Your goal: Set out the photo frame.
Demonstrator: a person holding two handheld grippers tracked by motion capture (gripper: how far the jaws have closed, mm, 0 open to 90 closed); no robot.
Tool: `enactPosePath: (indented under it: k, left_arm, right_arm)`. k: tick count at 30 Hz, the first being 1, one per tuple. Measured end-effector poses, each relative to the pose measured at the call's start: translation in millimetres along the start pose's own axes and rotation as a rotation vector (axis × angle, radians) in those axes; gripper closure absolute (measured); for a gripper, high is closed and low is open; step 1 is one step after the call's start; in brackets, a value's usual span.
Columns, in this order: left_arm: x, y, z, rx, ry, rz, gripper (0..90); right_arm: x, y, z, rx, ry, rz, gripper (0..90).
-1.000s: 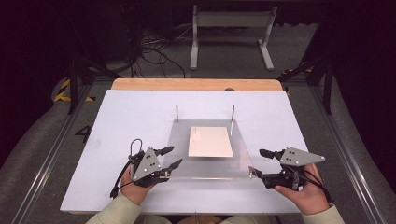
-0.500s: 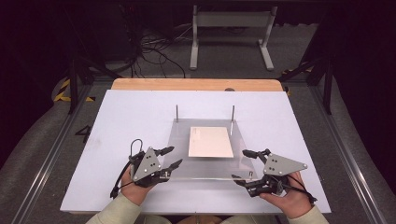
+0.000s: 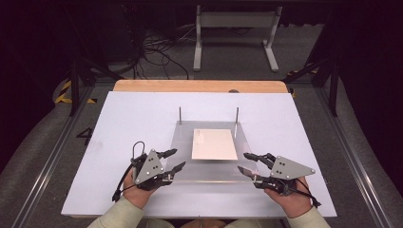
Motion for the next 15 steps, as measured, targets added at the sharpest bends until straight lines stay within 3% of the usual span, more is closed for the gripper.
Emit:
enactPosePath:
  k: [8,15]
  left_arm:
    - [-4.6,8.3,3.3,0.016,0.010,0.038,49.3]
    - [-18.9,32.1,12.8,0.056,0.072,0.065,49.6]
  right_arm:
    - [5.3,9.0,1.8,0.000,-0.014,-0.023,53.6]
    - [20.7,31.9,8.0,0.050,-0.095,-0.017,54.1]
Point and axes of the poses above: each handheld gripper's, and its own axes: z roughly backward along the jaws, y roughly out of its top, x roughly to its right, the point moved 7 cm from there along -z, roughly forward along the jaws, and after that the axes turned 15 degrees about -x, right-handed, at the moved point
